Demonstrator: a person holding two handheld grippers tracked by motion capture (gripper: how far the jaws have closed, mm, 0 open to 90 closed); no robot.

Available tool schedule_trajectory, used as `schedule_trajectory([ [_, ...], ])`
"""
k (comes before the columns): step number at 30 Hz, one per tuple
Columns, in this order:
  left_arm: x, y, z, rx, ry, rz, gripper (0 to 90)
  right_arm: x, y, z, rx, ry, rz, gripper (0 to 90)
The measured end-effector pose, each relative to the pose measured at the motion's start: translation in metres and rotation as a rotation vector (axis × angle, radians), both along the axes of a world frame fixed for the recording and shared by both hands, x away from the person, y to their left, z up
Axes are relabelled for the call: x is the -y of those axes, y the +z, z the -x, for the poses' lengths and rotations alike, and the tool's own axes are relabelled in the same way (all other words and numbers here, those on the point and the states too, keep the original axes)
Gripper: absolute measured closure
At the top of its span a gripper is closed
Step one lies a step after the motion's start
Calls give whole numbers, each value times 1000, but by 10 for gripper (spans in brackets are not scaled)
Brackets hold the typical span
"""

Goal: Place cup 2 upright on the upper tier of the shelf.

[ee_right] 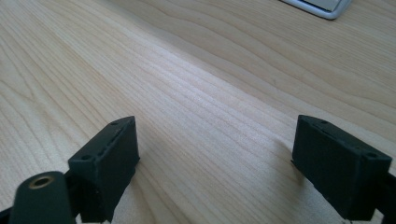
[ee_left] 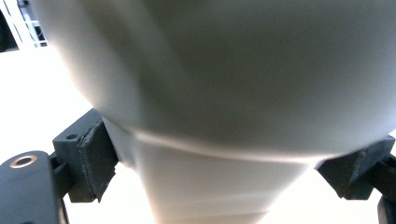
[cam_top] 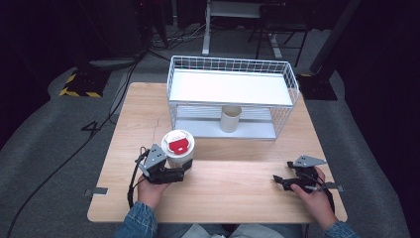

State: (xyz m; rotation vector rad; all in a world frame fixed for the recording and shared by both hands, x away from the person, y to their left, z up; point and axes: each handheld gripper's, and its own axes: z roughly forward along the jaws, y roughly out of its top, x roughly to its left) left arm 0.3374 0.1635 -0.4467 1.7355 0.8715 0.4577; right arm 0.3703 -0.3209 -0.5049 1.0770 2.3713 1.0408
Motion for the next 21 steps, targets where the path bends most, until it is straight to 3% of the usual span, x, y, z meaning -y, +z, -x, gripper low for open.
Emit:
schedule_trajectory([
  [9, -5, 23, 1, -2, 15, 5, 124, 0, 0, 0, 0, 0, -1, 146],
  [21, -3, 59, 0, 24, 5, 39, 124, 0, 0, 0, 0, 0, -1, 145],
])
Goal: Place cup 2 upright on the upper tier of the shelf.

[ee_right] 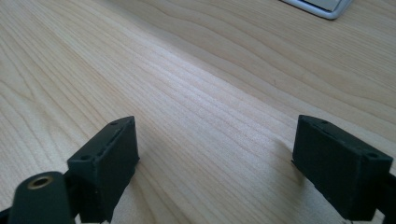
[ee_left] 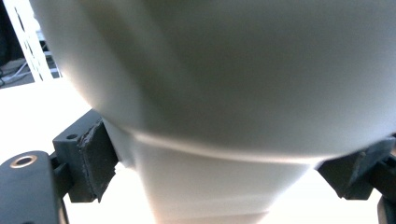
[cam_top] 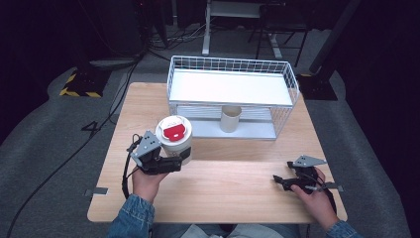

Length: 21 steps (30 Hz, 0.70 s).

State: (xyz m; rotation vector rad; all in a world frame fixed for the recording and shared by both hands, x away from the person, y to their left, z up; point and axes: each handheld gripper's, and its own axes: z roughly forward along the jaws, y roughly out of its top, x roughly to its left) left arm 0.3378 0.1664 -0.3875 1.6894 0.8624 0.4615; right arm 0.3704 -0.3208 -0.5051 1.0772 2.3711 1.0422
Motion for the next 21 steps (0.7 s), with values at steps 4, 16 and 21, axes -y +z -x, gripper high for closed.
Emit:
schedule_trajectory([
  [4, 3, 14, -1, 17, -7, -14, 125, 0, 0, 0, -1, 0, 0, 145],
  [16, 13, 51, -11, 44, -30, -44, 125, -3, 0, -2, -5, -11, 4, 125],
  [21, 17, 64, -15, 49, -43, -46, 125, -3, 0, -2, -4, -11, 5, 125],
])
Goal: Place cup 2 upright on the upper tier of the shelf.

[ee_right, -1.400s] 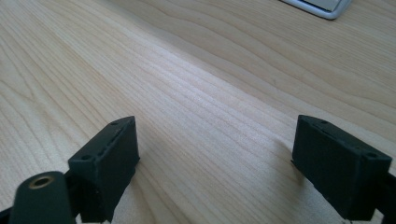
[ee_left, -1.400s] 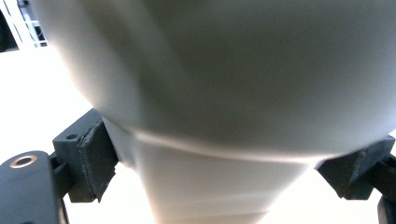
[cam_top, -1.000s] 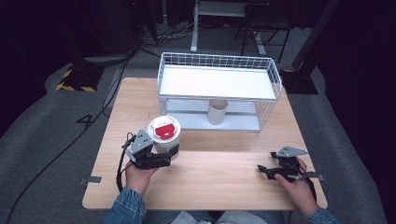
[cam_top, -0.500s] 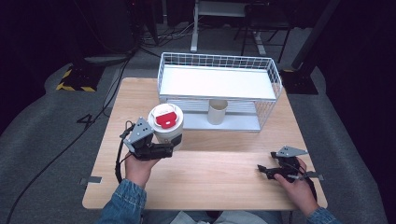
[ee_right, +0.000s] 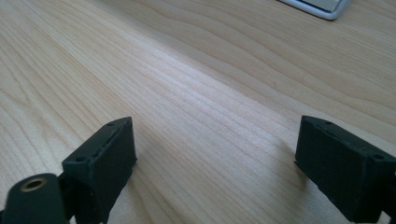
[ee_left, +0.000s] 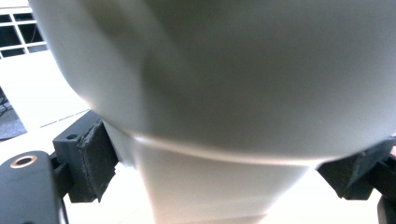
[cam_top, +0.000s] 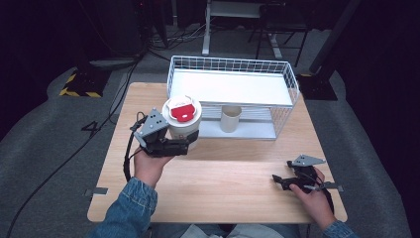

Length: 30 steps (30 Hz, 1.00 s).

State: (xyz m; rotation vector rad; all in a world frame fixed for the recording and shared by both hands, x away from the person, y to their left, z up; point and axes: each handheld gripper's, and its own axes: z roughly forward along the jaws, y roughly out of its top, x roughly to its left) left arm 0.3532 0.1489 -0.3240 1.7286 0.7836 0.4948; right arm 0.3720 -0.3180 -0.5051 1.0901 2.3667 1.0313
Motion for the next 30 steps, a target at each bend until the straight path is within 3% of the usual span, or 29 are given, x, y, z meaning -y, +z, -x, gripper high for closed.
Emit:
schedule_trajectory([
  [11, 5, 20, -13, -11, 5, 10, 125, 0, 0, 0, 1, 0, 0, 125],
  [19, 7, 31, -24, -2, 2, 29, 125, 0, 0, 0, 1, 0, 0, 125],
  [30, 12, 56, -39, 26, -7, 19, 125, 0, 0, 0, 1, 0, 0, 125],
])
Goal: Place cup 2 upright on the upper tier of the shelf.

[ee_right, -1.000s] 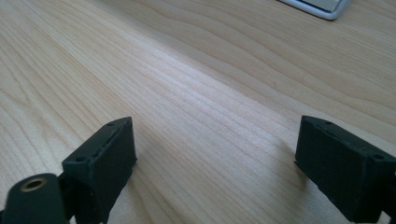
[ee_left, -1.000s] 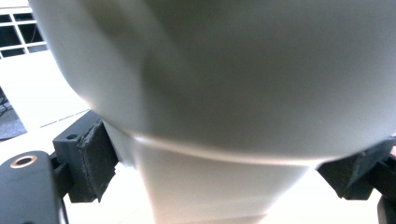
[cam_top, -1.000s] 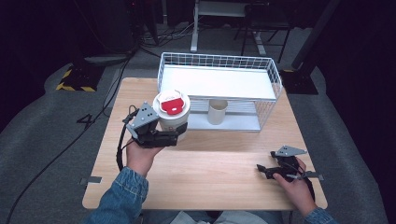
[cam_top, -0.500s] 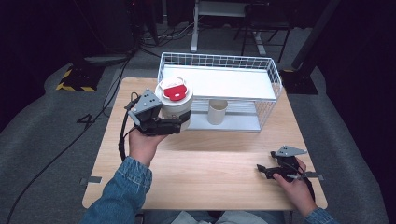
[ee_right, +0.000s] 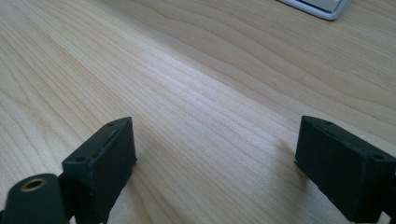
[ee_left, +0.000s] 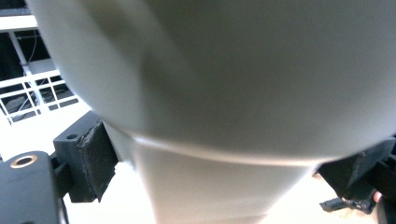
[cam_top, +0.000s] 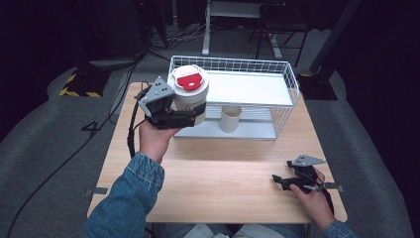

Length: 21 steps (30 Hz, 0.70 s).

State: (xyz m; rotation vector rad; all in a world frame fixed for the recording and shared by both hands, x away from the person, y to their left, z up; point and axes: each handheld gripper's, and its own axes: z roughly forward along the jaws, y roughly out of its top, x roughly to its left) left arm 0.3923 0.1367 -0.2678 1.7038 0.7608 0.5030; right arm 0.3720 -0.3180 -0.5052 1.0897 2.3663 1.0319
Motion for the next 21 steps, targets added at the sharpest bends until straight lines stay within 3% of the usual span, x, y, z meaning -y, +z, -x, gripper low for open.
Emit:
schedule_trajectory([
  [12, 15, 24, -25, 15, 22, 0, 125, 0, 0, 0, -1, 0, 0, 125],
  [21, 38, 33, -51, 6, 43, -37, 125, 0, 0, 0, -1, 0, 1, 125],
])
